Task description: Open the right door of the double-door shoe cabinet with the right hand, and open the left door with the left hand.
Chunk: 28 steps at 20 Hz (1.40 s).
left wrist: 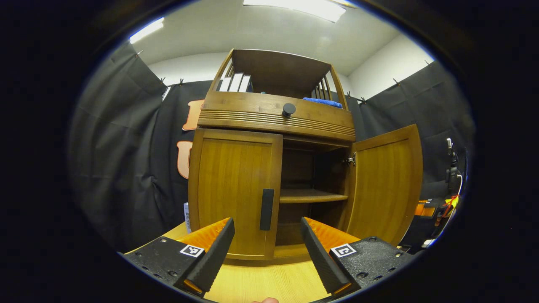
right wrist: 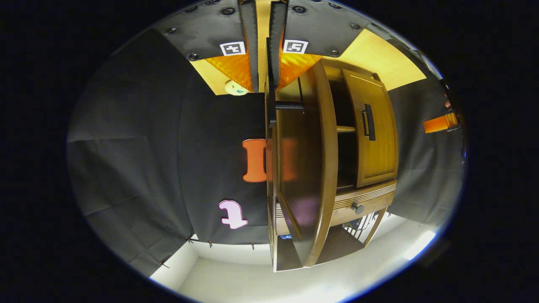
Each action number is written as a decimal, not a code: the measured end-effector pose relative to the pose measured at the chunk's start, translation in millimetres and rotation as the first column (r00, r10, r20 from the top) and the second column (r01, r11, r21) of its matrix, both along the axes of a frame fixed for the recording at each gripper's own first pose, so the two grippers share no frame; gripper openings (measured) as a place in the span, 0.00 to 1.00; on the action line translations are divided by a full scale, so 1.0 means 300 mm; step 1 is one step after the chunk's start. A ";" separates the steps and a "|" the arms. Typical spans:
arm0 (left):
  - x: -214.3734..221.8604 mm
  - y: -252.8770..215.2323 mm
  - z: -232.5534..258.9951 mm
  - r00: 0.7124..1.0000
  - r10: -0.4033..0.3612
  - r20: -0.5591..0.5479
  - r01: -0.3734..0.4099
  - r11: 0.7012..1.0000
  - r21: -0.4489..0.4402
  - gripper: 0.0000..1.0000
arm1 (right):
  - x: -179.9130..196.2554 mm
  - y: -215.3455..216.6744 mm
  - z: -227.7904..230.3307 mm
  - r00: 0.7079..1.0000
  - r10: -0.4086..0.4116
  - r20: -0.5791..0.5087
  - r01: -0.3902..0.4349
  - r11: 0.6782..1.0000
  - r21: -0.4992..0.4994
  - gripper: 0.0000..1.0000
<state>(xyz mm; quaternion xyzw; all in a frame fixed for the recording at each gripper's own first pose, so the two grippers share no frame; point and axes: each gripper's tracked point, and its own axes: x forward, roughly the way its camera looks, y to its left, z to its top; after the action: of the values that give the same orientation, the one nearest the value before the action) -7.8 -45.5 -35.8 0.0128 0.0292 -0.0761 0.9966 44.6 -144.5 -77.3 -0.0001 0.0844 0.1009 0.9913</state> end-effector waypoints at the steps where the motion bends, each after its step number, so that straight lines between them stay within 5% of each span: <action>1: -0.004 -0.001 0.001 1.000 -0.001 0.002 0.001 1.000 0.001 0.92 | 0.003 -0.012 -0.004 1.000 0.015 0.000 -0.015 1.000 -0.001 0.20; 9: -0.034 0.003 0.011 1.000 -0.006 0.013 0.006 1.000 0.009 0.92 | -0.006 -0.054 -0.015 0.998 0.056 0.007 -0.056 0.998 0.010 0.22; 10: -0.035 0.005 0.012 1.000 -0.006 0.013 0.006 1.000 0.007 0.92 | -0.015 -0.064 -0.018 0.999 0.047 0.009 -0.047 0.999 -0.003 0.16; 12: -0.037 0.010 0.017 1.000 -0.004 0.016 0.004 1.000 -0.005 0.92 | -0.038 -0.091 -0.022 1.000 0.016 0.013 -0.016 1.000 0.009 0.22; 13: -0.034 0.014 0.020 1.000 0.000 0.019 0.001 1.000 -0.011 0.92 | -0.048 -0.099 -0.025 1.000 -0.005 0.012 0.005 1.000 0.031 0.11; 15: -0.025 0.013 0.017 1.000 -0.001 0.017 0.002 1.000 -0.020 0.91 | -0.091 -0.123 -0.036 0.997 -0.072 0.011 0.071 0.996 0.049 0.11; 16: -0.017 0.011 0.015 1.000 -0.005 0.015 0.006 1.000 -0.025 0.94 | -0.114 -0.125 -0.026 0.995 -0.101 0.017 0.100 0.994 0.047 0.34; 17: -0.005 0.008 0.014 1.000 -0.011 0.014 0.011 0.999 -0.033 0.94 | -0.139 -0.129 -0.011 0.991 -0.129 0.023 0.128 0.991 0.043 0.18; 18: 0.008 0.001 0.018 1.000 -0.018 0.013 0.018 0.999 -0.041 0.92 | -0.164 -0.130 0.003 0.987 -0.157 0.027 0.156 0.987 0.040 0.26; 28: 0.336 -0.042 -0.052 0.999 -0.041 0.005 0.041 0.999 -0.015 0.92 | -0.353 0.113 0.118 0.980 -0.196 0.028 0.194 0.979 0.058 0.26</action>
<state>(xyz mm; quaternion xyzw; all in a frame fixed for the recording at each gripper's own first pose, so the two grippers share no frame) 92.9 -58.1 -51.3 0.0059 0.0260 -0.0968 0.9949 -61.2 -110.6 -42.0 0.0338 0.0643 0.0057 0.9973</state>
